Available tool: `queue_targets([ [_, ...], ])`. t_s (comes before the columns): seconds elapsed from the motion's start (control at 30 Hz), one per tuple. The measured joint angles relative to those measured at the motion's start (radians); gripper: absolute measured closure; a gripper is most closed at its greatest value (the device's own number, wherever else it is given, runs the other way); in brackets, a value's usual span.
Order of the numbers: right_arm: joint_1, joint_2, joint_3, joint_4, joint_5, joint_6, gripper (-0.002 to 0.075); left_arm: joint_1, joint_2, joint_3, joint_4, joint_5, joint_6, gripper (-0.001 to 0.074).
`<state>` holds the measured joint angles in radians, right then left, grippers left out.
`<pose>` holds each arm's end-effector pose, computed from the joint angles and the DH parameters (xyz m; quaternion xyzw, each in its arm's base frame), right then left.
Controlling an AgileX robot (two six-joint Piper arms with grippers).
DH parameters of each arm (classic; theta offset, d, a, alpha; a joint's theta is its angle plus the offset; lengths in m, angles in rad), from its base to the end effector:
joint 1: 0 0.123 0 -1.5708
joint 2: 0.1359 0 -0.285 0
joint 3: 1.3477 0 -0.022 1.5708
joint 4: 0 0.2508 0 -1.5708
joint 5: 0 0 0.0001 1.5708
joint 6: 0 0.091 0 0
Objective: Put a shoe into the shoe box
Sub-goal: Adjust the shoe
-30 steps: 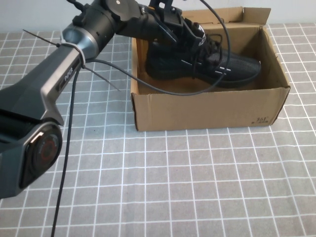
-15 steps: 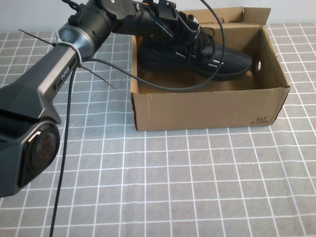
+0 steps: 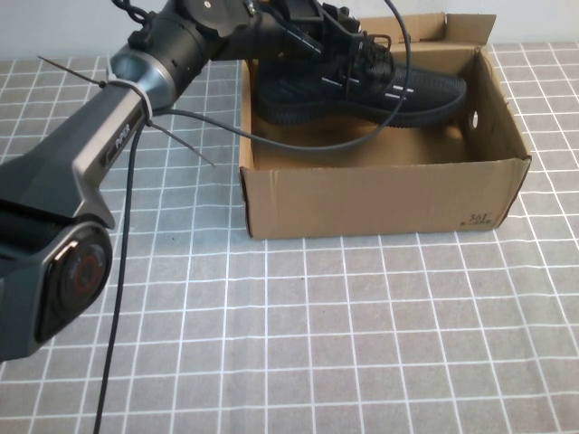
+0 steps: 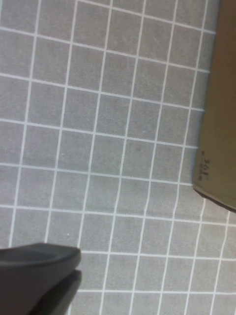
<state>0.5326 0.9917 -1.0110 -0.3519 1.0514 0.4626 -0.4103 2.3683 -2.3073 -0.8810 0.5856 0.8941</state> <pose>0.1668 0.0667 0.3600 -0.0686 0.9349 -0.0059 0.3481 0.4941 -0.2573 0.2911 0.3239 0.7483 -0.2623 0.5160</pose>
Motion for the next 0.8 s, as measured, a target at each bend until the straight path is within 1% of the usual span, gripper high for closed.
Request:
queue_targets([
  [0.4,0.0,0.0,0.0,0.0,0.0,0.0,0.0742,0.0,0.028,0.002,-0.047,-0.073,0.0,0.0735],
  [0.8,0.0,0.0,0.0,0.0,0.0,0.0,0.0742,0.0,0.034,0.002,-0.047,-0.091,0.0,0.0735],
])
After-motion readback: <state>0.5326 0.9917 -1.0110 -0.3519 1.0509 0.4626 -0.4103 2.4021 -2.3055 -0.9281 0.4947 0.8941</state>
